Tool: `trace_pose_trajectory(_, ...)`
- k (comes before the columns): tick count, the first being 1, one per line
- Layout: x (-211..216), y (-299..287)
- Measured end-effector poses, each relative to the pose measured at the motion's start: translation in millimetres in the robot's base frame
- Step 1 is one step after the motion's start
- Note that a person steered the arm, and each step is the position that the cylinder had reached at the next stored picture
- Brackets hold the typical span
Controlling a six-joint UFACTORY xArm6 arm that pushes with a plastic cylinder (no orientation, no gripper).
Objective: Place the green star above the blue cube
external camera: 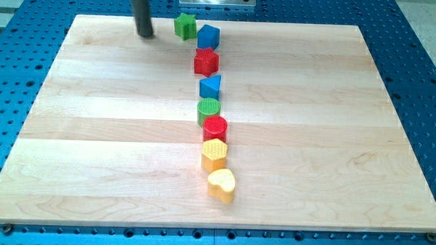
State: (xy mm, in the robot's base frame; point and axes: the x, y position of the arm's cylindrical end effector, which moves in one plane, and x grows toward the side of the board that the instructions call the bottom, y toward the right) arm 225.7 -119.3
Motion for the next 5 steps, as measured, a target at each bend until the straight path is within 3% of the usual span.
trace_pose_trajectory(1, -21, 17)
trace_pose_trajectory(3, -21, 106)
trace_pose_trajectory(5, -23, 138)
